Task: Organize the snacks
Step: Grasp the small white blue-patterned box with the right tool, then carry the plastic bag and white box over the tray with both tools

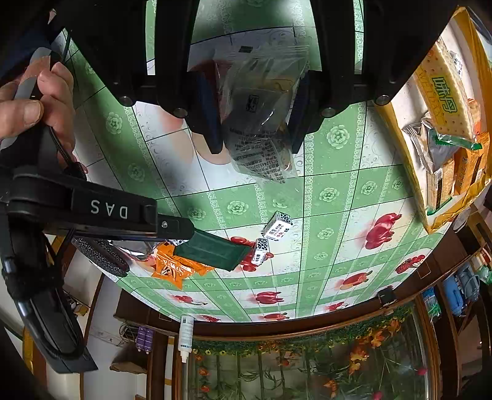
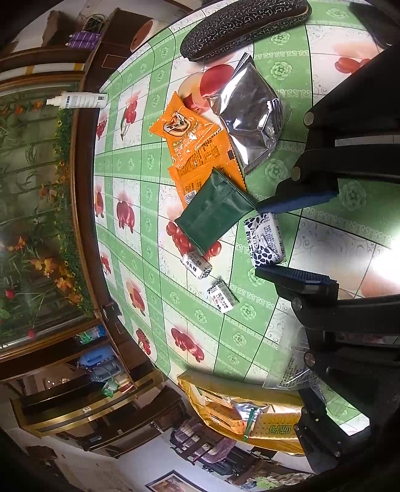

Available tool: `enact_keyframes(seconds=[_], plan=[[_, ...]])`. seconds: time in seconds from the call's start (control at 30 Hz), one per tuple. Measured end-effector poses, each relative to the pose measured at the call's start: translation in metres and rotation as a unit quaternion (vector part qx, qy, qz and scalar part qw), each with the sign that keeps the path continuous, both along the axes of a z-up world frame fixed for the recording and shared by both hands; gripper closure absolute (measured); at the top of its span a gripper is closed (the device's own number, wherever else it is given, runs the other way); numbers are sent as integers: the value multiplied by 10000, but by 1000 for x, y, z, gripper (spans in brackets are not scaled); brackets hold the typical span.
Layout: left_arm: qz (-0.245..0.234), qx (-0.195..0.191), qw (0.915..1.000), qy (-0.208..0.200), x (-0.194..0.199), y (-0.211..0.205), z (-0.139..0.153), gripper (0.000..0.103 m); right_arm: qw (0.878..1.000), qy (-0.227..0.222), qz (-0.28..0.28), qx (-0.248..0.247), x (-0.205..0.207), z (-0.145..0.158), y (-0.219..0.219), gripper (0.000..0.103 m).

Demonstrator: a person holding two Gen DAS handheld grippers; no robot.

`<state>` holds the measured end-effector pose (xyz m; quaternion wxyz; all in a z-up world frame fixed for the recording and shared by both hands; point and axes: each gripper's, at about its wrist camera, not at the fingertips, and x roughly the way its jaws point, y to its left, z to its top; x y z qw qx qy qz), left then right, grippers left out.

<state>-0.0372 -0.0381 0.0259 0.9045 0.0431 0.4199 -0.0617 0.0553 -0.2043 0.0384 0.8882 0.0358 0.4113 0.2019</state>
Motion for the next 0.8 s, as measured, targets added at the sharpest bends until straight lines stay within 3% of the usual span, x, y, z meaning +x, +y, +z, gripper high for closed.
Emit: enact_keyframes(seconds=[0.53, 0.8], plan=[[-169, -203, 9991, 336, 9, -2, -15, 58, 10000, 12, 34, 45, 0, 1, 1, 68], [-81, -381, 9991, 150, 4, 5, -10, 63, 9999, -26, 42, 100, -2, 2, 0, 68]])
